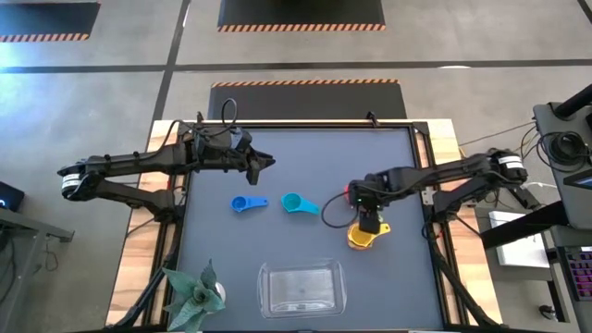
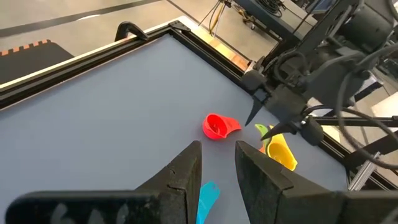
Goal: Nest measuring cups in basket
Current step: Stack the light blue measuring cup on top of the yellow measuring cup
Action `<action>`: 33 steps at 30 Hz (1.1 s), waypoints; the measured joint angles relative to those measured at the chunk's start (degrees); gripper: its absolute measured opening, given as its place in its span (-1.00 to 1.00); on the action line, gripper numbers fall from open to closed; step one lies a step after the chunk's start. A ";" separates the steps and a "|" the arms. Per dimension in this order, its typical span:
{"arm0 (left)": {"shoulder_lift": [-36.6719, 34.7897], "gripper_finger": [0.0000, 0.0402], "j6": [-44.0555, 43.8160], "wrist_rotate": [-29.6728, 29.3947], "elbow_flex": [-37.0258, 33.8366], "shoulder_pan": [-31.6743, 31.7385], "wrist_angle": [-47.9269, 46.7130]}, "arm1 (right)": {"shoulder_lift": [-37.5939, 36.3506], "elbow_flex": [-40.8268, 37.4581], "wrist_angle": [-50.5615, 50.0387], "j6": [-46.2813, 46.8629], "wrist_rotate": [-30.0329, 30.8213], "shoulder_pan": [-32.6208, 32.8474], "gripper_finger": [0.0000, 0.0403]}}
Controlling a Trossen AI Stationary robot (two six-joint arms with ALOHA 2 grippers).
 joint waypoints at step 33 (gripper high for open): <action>0.00 -0.61 0.42 0.00 -0.66 -0.02 -0.07 | 4.26 -1.05 1.99 0.54 -2.35 -11.94 0.65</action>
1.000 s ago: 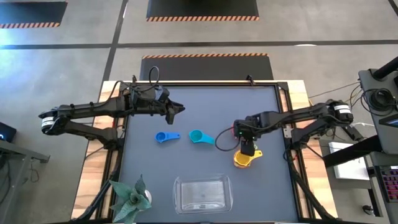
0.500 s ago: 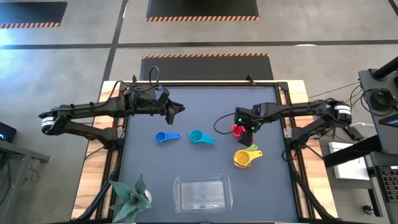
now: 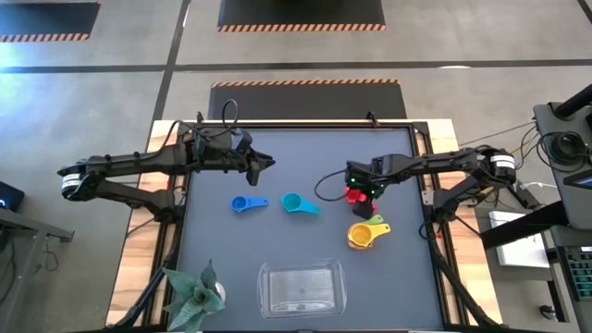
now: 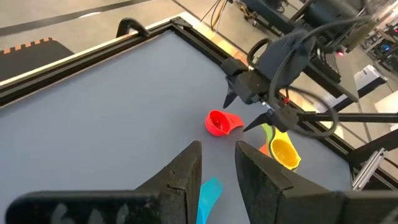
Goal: Nest measuring cups in basket
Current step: Stack the light blue measuring cup on top of the yellow measuring cup
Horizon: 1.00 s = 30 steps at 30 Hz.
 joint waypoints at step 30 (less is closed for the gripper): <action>-16.74 -0.61 0.93 -1.68 -0.28 0.11 -11.41 | 26.34 31.28 5.07 -3.16 -0.67 4.59 0.63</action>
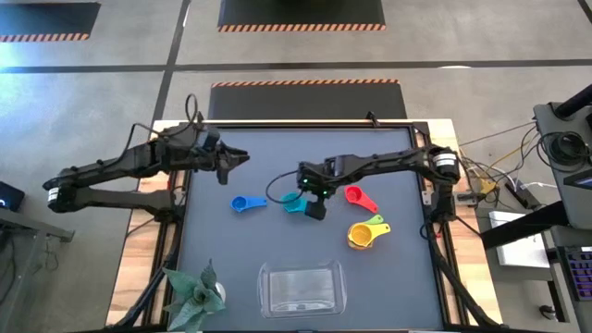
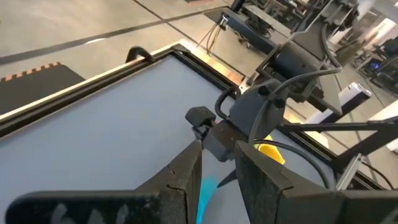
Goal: Nest measuring cups in basket
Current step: Stack the light blue measuring cup on top of the yellow measuring cup
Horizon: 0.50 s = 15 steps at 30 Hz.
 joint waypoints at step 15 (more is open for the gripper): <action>-10.05 -0.61 -8.68 -2.17 -14.26 -0.04 5.38 | 4.99 1.40 3.53 1.12 0.03 2.10 0.63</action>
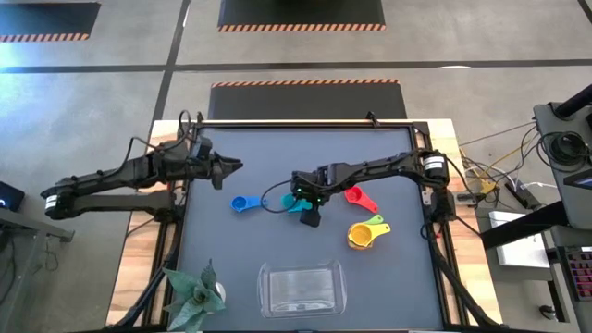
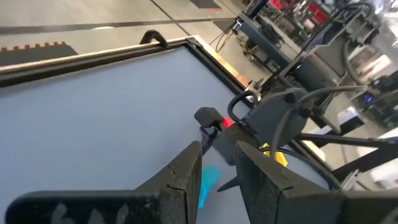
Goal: Nest measuring cups in basket
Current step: Stack the light blue measuring cup on top of the yellow measuring cup
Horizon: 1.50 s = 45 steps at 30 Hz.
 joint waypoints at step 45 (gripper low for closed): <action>2.98 -0.61 -3.16 0.70 -6.13 0.00 9.44 | -16.53 -0.03 -21.95 -15.34 -0.72 0.59 -0.34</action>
